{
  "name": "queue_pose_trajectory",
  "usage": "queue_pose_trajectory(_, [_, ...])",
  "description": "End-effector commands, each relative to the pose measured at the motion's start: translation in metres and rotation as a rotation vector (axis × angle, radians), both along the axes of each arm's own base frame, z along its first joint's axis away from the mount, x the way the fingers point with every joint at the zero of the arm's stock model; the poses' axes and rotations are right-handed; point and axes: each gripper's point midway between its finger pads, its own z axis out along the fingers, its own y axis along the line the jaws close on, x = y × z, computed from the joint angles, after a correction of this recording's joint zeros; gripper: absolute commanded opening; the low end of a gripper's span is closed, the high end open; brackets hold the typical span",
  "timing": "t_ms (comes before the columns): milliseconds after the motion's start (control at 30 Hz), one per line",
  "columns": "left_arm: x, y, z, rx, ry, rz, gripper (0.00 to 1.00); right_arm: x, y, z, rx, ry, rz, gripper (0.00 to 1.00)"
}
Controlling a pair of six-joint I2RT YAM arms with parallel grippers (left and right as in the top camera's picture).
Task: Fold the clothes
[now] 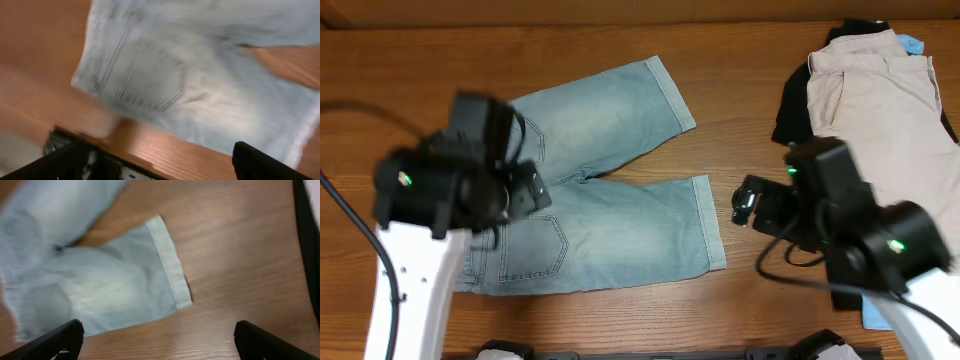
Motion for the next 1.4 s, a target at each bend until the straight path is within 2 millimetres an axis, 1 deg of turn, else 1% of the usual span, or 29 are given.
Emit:
queue_pose_trajectory(0, [-0.024,0.023,-0.036,0.038,-0.005,0.38,0.95,-0.002,0.001,-0.033,-0.01,0.081,-0.024,1.0])
queue_pose_trajectory(167, [-0.045,0.038,-0.082,0.037,-0.018,0.615,0.96,0.001,0.011,-0.068,0.004,0.146,-0.007,1.0])
queue_pose_trajectory(367, [-0.066,0.055,-0.136,0.057,0.033,0.843,0.95,0.002,0.024,-0.091,0.019,0.203,0.088,1.0])
queue_pose_trajectory(433, [-0.073,0.06,-0.149,0.06,0.044,0.91,0.91,0.002,0.024,-0.1,0.006,0.23,0.089,1.0])
queue_pose_trajectory(533, [-0.078,0.07,-0.166,0.061,0.05,0.973,0.89,0.001,0.024,-0.112,-0.009,0.266,0.087,1.0])
queue_pose_trajectory(633, [-0.082,0.079,-0.175,0.06,0.048,1.032,0.88,0.0,0.024,-0.123,-0.024,0.303,0.086,1.0])
queue_pose_trajectory(667, [-0.083,0.083,-0.178,0.065,0.045,1.043,0.88,0.0,0.026,-0.126,-0.024,0.313,0.11,1.0])
queue_pose_trajectory(833, [-0.084,0.1,-0.188,0.089,0.033,1.039,0.88,0.003,0.028,-0.134,-0.028,0.334,0.122,1.0])
queue_pose_trajectory(867, [-0.084,0.105,-0.192,0.089,0.036,1.04,0.87,0.004,0.03,-0.136,-0.028,0.337,0.134,1.0])
queue_pose_trajectory(1100, [-0.082,0.126,-0.208,0.089,0.031,1.049,0.79,0.006,0.032,-0.137,-0.023,0.329,0.139,1.0])
queue_pose_trajectory(1233, [-0.073,0.132,-0.219,0.061,0.049,0.997,0.77,0.009,0.033,-0.136,-0.018,0.316,0.14,1.0])
queue_pose_trajectory(1300, [-0.069,0.131,-0.225,0.041,0.069,0.971,0.75,0.011,0.034,-0.136,-0.016,0.311,0.14,1.0])
queue_pose_trajectory(1367, [-0.069,0.129,-0.233,0.034,0.098,0.967,0.72,0.011,0.034,-0.136,-0.016,0.31,0.14,0.99])
